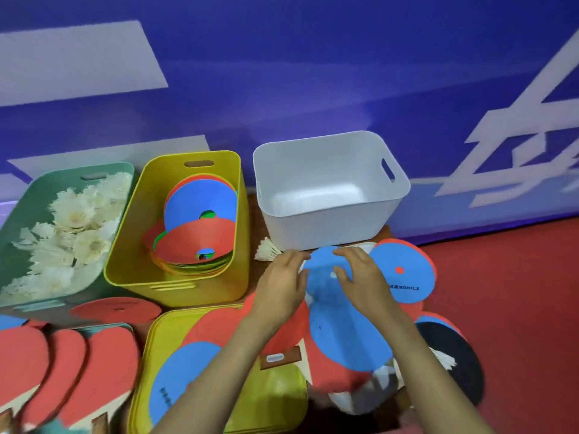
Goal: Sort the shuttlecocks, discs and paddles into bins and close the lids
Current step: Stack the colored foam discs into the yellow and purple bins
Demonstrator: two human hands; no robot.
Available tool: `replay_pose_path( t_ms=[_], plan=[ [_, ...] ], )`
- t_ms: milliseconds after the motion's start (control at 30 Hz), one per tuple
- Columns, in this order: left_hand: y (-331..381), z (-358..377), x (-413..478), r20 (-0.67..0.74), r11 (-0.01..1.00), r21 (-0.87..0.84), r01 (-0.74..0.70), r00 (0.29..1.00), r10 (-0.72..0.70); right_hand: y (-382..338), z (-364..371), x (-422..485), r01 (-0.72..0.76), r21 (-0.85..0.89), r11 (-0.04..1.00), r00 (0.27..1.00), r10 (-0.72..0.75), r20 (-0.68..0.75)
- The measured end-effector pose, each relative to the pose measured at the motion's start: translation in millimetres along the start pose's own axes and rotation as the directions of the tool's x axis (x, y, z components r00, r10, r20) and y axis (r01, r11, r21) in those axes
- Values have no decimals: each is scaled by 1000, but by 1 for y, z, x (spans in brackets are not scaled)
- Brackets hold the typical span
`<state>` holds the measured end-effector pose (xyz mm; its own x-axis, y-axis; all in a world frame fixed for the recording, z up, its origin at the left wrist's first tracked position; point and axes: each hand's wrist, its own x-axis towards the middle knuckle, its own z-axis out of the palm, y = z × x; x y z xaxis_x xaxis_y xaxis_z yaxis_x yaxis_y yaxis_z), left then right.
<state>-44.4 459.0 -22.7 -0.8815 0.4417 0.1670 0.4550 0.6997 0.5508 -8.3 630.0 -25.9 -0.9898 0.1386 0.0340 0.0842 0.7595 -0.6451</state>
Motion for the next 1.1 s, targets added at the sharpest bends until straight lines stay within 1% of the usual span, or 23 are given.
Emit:
replay_pose_path(
  t_ms=[67, 133, 200, 267, 367, 433, 500, 567, 667, 733, 800, 900, 967, 1033, 1100],
  plan=[
    [0, 29, -9, 137, 993, 22, 113, 984, -115, 27, 0, -9, -94, -58, 994, 989, 100, 112],
    [-1, 52, -18, 270, 966, 78, 246, 927, -258, 48, 3, -16, -183, -137, 974, 952, 210, 223],
    [-2, 68, -24, 350, 930, 124, 346, 862, -367, 62, 6, -21, -228, -200, 953, 913, 280, 297],
    [-2, 80, -28, 395, 903, 145, 404, 813, -427, 74, 10, -25, -253, -224, 941, 890, 317, 327],
    [-1, 92, -32, 438, 895, 138, 424, 785, -439, 86, 19, -27, -282, -185, 941, 895, 327, 302],
    [1, 97, -33, 416, 896, 134, 423, 797, -439, 91, 24, -26, -288, -158, 945, 914, 320, 251],
    [4, 102, -33, 361, 889, 111, 443, 816, -452, 93, 28, -23, -313, -123, 942, 926, 331, 182],
    [8, 107, -31, 339, 865, 46, 500, 806, -485, 94, 32, -17, -365, -63, 929, 919, 371, 138],
    [11, 116, -25, 317, 771, -115, 626, 759, -569, 97, 35, -11, -379, -47, 924, 915, 382, 130],
    [11, 121, -17, 290, 687, -207, 696, 715, -637, 103, 31, -8, -394, -55, 918, 917, 396, 48],
    [9, 124, -8, 237, 618, -273, 737, 674, -699, 111, 25, -5, -415, -101, 904, 910, 414, -30],
    [8, 127, -1, 125, 560, -393, 729, 646, -753, 126, 16, 1, -453, -239, 859, 890, 450, -68],
    [12, 129, 2, 93, 495, -496, 713, 610, -787, 134, 10, 6, -501, -262, 825, 864, 496, -93],
    [16, 132, 4, 103, 417, -592, 689, 579, -809, 139, 4, 11, -555, -242, 796, 831, 546, -111],
    [19, 133, 5, 166, 355, -623, 697, 561, -811, 144, -1, 16, -606, -187, 773, 794, 601, -89]
  ],
)
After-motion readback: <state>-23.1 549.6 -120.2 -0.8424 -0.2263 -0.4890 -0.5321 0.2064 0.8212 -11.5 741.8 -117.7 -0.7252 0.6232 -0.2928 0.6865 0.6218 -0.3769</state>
